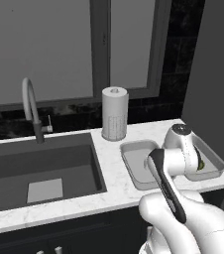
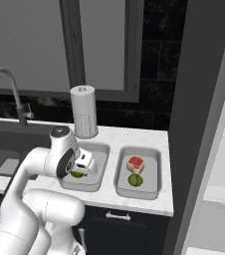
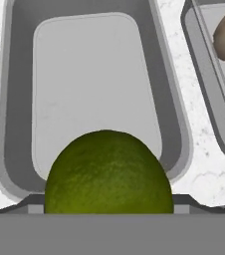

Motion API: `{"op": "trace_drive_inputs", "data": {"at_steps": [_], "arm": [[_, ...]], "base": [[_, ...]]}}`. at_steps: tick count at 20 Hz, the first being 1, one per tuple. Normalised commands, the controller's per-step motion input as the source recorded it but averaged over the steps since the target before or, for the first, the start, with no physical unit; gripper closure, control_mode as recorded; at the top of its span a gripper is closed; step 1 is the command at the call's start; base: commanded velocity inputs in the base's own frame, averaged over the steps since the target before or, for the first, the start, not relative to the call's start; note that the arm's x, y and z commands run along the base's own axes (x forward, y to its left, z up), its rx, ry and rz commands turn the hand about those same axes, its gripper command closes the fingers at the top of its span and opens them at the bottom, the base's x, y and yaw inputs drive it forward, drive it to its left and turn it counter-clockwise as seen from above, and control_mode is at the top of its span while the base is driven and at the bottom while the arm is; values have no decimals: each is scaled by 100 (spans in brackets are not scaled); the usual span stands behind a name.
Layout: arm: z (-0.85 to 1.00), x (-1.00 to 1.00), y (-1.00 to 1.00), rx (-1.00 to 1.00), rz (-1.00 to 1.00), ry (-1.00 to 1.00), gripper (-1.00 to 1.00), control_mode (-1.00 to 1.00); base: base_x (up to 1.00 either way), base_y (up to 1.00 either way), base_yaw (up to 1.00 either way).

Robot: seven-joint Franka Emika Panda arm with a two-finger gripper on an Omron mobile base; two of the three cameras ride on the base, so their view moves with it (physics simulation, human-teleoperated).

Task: Place one lime and one steak in each tupperware on the nearby counter, to pack two identical lunches.

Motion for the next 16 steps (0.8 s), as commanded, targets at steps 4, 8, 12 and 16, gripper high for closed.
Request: {"op": "trace_drive_inputs", "data": {"at_steps": [4,8,12,16], "arm": [[-44,44,-1,0,0,2,100,-100],[-46,37,0,0,0,4,100,-100],[-77,6,0,-1,0,0,100,-100],[-76,0,1,-1,0,0,100,-100]], "base": [[0,0,0],[0,0,0],[0,0,0],[0,0,0]]}}
